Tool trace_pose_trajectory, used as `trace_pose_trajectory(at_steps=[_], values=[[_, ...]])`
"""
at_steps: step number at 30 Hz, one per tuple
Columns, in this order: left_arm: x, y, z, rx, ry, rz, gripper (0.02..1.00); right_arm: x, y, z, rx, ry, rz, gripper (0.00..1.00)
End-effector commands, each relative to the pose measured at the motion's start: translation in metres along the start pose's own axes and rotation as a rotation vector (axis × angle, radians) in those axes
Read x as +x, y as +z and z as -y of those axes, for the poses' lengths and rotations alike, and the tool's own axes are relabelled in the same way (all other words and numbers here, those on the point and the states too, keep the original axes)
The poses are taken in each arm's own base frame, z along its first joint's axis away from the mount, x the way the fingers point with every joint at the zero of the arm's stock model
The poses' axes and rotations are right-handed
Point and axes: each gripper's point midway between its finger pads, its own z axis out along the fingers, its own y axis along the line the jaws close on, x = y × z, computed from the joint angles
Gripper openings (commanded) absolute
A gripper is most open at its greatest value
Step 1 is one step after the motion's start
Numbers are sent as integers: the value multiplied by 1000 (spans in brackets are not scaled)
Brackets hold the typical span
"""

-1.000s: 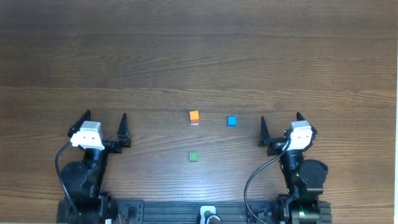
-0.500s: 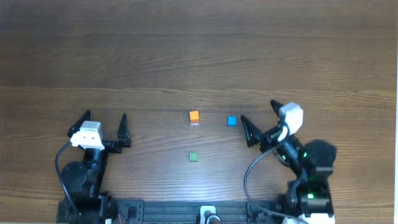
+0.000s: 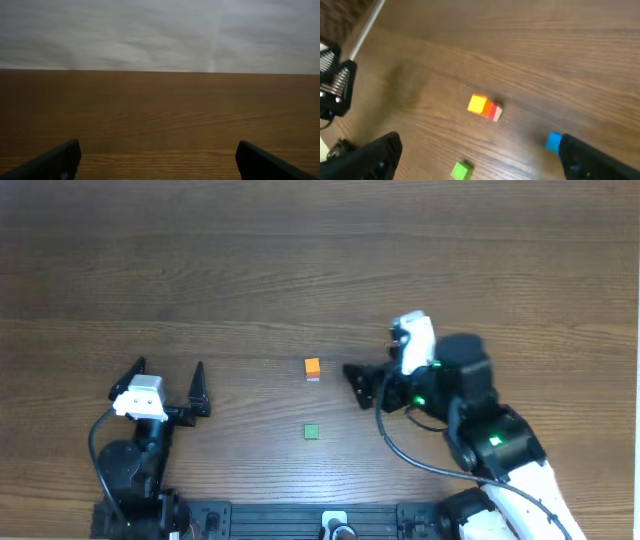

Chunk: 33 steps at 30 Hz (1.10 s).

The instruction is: Stack Cubes

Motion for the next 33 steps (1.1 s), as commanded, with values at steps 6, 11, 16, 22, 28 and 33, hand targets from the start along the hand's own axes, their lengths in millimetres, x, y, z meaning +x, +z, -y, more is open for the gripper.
trace_pose_trajectory(at_steps=[6, 11, 16, 22, 28, 33], values=[[1, 0, 1, 6, 15, 3, 998, 55, 20, -33, 175, 102, -270, 993], [1, 0, 1, 6, 15, 3, 1000, 85, 29, -47, 254, 146, -366, 993], [1, 0, 1, 6, 15, 3, 998, 112, 43, -57, 297, 178, -454, 991], [1, 0, 1, 6, 15, 3, 1000, 146, 55, -62, 380, 247, -538, 967], [1, 0, 1, 6, 15, 3, 1000, 171, 64, -63, 458, 280, -578, 978], [1, 0, 1, 6, 15, 3, 1000, 181, 74, -58, 494, 274, -597, 967]])
